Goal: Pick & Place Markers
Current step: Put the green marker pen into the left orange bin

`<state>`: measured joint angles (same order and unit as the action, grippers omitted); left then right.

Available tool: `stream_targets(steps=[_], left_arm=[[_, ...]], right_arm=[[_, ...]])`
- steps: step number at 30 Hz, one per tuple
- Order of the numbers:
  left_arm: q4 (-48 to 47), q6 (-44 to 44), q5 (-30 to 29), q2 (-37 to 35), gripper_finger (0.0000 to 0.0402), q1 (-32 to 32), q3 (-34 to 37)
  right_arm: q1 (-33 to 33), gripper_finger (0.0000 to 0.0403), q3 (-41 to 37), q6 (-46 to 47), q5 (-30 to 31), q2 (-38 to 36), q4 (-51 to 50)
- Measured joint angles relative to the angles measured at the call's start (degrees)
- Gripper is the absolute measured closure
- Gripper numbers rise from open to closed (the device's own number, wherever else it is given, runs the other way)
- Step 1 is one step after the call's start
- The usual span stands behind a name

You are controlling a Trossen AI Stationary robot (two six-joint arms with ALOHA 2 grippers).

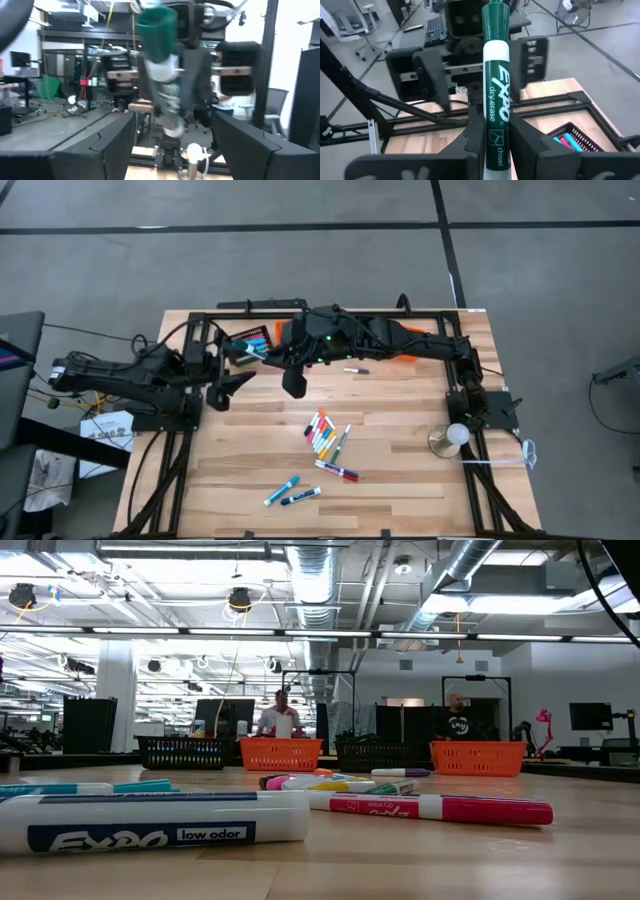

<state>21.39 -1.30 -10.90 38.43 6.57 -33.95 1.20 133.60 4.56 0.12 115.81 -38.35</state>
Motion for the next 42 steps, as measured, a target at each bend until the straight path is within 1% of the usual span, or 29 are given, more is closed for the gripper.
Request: stream_targets(steps=[7, 12, 16, 21, 25, 28, 33, 36, 39, 42], left_arm=[[4.35, 2.06, 1.10, 0.76, 0.0136, -3.57, 0.00], [6.96, 4.97, 5.07, 1.21, 0.0136, -5.39, 0.00], [9.36, 6.10, 5.46, 2.98, 0.0136, -5.63, -0.04], [9.60, 6.71, 8.73, 6.36, 0.0137, -5.59, -1.36], [10.05, 6.70, 9.00, 7.49, 0.0143, -5.64, -2.52], [10.20, 6.25, 9.02, 7.22, 0.0171, -5.63, -3.10], [10.73, 6.11, 9.03, 6.00, 0.0245, -5.61, -3.38], [10.40, 6.23, 9.01, 5.88, 0.0279, -5.61, -3.39], [10.42, 6.37, 9.01, 5.88, 0.0298, -5.61, -3.39], [10.44, 6.56, 8.98, 5.88, 0.0304, -5.61, -3.37]], right_arm=[[0.32, 0.0351, 0.00, -0.66, -0.08, 0.00, 0.66], [0.25, 0.0351, 0.00, -0.70, 0.07, 0.00, 1.70], [0.27, 0.0351, 0.03, -0.66, 0.05, 0.72, 2.29], [0.27, 0.0351, 0.15, -1.47, 0.15, 1.53, 3.39], [0.27, 0.0351, -0.02, -1.60, 0.22, 1.75, 2.60], [0.27, 0.0351, 0.00, -1.60, 0.37, 1.70, 2.35], [0.27, 0.0351, 0.00, -2.06, 1.61, 1.70, 2.83], [0.28, 0.0351, 0.00, -2.09, 1.60, 1.70, 3.30], [0.29, 0.0351, 0.00, -2.10, 1.60, 1.70, 4.03], [0.29, 0.0351, 0.00, -2.23, 1.83, 1.70, 4.74]])
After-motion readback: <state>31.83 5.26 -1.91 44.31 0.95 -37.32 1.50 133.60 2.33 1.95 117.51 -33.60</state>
